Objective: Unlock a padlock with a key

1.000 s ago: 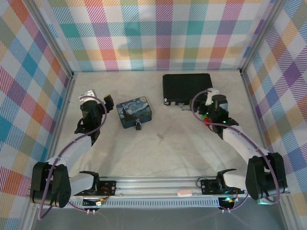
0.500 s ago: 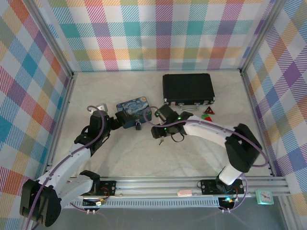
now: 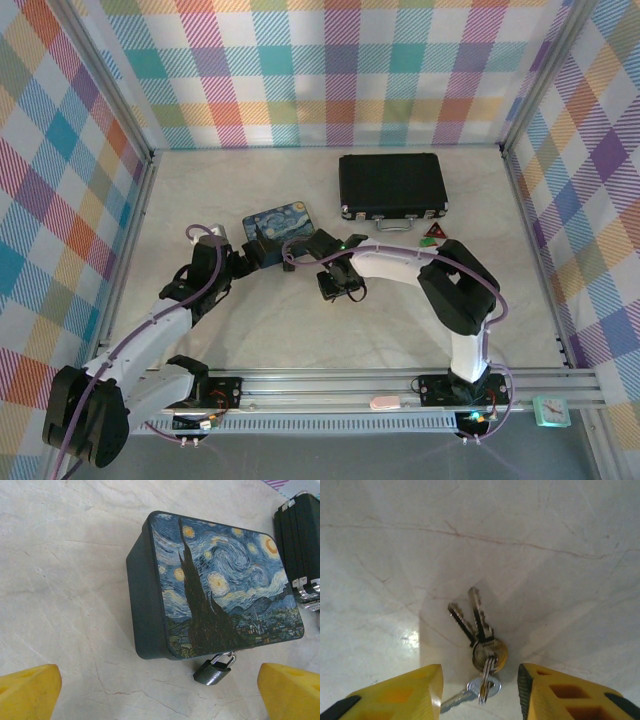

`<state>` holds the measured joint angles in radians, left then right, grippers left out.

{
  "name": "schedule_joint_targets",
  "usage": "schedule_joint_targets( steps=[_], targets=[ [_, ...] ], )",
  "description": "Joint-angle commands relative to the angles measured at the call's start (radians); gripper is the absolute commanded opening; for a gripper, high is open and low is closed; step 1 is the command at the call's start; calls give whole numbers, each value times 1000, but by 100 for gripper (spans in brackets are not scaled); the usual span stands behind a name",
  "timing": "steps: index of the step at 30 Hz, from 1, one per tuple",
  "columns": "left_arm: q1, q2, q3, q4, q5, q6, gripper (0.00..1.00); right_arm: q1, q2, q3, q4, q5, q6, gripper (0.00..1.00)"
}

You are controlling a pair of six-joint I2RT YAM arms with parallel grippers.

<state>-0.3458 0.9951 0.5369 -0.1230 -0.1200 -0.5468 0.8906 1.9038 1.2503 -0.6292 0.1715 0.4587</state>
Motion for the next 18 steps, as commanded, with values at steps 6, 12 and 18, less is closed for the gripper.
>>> schedule_joint_targets(
  steps=[6,12,18],
  targets=[
    [-6,-2,13,26,39,-4,100,-4,53,32,6,48,25,23],
    [-11,-39,17,71,126,-45,100,-69,-66,-85,103,-44,102,2],
    [-89,-9,26,215,191,-162,98,-177,-292,-250,303,-197,165,0]
  ],
)
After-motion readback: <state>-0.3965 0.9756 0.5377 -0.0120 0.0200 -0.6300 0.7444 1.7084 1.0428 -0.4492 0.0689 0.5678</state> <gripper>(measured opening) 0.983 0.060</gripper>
